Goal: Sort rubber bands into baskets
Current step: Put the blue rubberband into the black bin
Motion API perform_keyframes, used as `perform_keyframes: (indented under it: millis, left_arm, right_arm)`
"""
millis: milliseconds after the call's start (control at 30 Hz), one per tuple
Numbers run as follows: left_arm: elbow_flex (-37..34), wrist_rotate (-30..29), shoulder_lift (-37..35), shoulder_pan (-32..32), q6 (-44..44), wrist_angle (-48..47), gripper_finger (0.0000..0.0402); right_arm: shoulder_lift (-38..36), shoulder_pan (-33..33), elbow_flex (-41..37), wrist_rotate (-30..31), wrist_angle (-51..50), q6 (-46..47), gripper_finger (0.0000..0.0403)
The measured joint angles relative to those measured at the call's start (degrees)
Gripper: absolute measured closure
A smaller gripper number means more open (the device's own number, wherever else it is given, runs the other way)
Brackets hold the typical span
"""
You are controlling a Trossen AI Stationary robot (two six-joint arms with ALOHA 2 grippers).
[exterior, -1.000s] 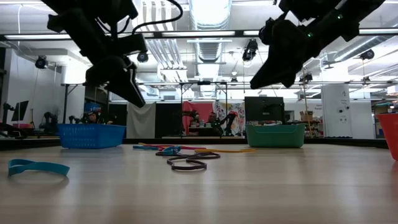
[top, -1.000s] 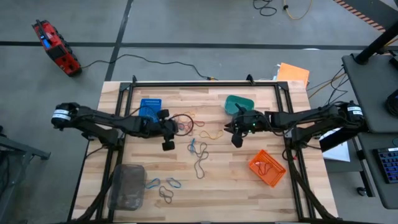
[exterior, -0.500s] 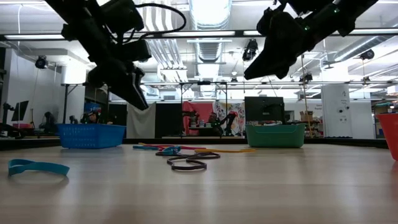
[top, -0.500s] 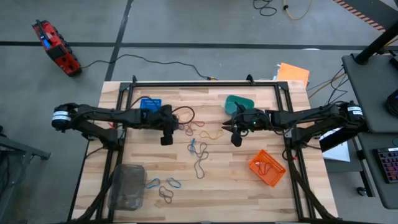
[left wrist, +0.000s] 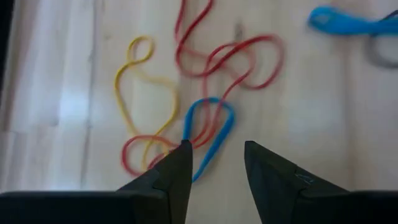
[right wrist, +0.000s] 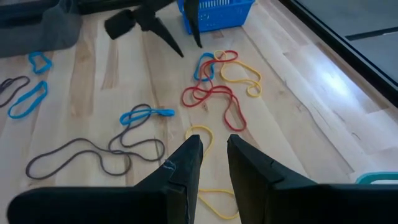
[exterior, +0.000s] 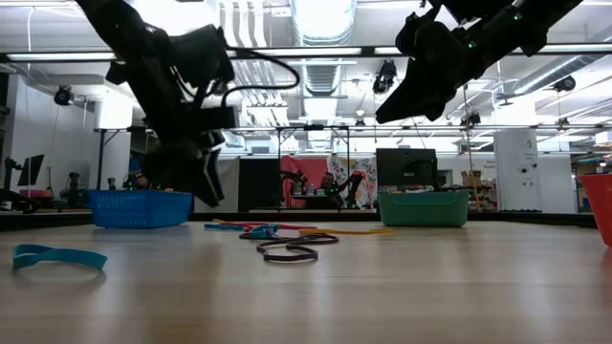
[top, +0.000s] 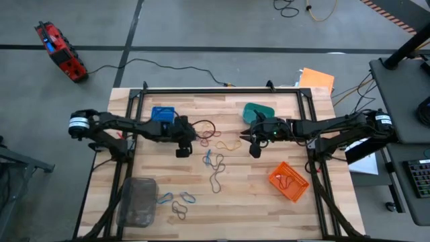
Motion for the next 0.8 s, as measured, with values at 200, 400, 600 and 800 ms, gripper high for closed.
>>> perform_keyframes:
  millis: [200,400,600,800]
  left_arm:
    - [0.00,-0.78,2.53,1.27,0.52,-0.13,0.0249]
    - [0.00,0.63,4.97,3.10,1.82,0.18,0.0247]
    - [0.00,2.29,6.42,4.43,3.31,0.71,0.0247]
    - [0.11,4.71,7.39,5.19,3.61,1.37,0.0247]
  right_arm:
    - [0.02,0.00,-0.02,-0.02,-0.02,-0.23,0.0330]
    - [0.02,0.00,-0.04,-0.04,-0.01,-0.22,0.0330]
    - [0.02,0.00,-0.09,-0.09,-0.02,-0.24,0.0330]
    - [0.02,0.00,-0.60,-0.17,0.12,-0.22,0.0330]
